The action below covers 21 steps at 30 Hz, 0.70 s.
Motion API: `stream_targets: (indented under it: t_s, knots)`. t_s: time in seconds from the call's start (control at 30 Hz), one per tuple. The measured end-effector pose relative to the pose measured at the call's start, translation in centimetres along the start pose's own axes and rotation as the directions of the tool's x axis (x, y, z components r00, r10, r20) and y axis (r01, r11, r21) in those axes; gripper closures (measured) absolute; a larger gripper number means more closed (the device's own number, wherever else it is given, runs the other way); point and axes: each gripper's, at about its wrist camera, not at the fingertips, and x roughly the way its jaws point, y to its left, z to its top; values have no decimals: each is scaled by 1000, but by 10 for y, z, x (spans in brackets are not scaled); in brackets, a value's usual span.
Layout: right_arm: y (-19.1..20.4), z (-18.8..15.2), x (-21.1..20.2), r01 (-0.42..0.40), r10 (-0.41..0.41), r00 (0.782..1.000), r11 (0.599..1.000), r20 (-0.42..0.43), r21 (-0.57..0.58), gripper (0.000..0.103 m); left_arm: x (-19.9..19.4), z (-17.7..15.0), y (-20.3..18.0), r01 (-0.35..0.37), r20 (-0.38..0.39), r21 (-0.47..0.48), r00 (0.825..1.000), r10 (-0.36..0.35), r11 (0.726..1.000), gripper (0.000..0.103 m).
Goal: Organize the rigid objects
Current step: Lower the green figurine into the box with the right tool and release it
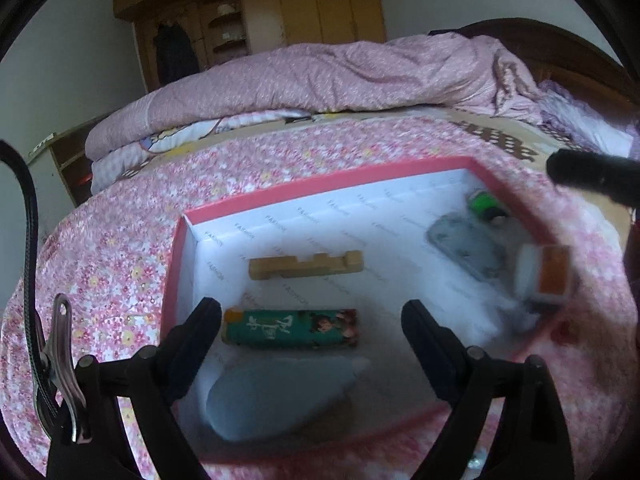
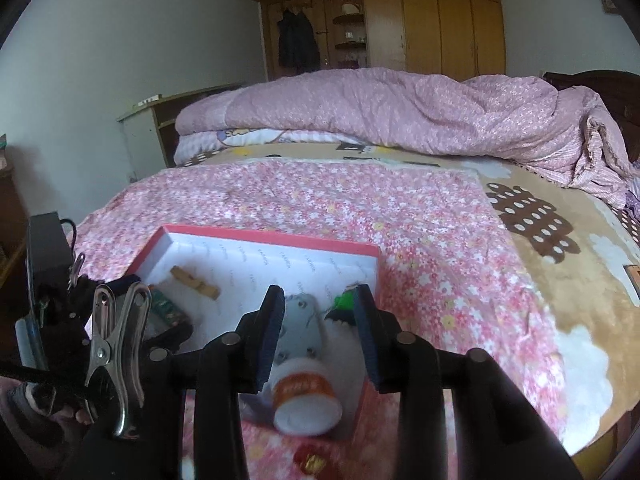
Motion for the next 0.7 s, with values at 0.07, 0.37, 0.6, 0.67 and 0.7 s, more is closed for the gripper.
stream_targets:
  t_s: [0.07,0.37,0.6,0.67,0.7]
  knots:
    - [4,-6,-10,-6,6,1000,1000,0,-4,66,-9,0,-1,13,-1,-4,1000,-13,1000,9]
    - [26,-32,-55,-53,53,999,998,3,-17,66,-50,-11,3,58,-12,-72,998,-59,996,9]
    - [39,-46,-90,-63,63,998,998,20,-28,66,-73,-34,7,65,-25,-94,997,-67,993,9]
    - [42,-49,-99,-65,66,998,998,24,-26,66,-77,-40,7,70,-33,-99,997,-74,993,9]
    - [42,-50,-102,-64,64,998,998,25,-27,66,-79,-42,7,72,-36,-101,996,-76,992,9]
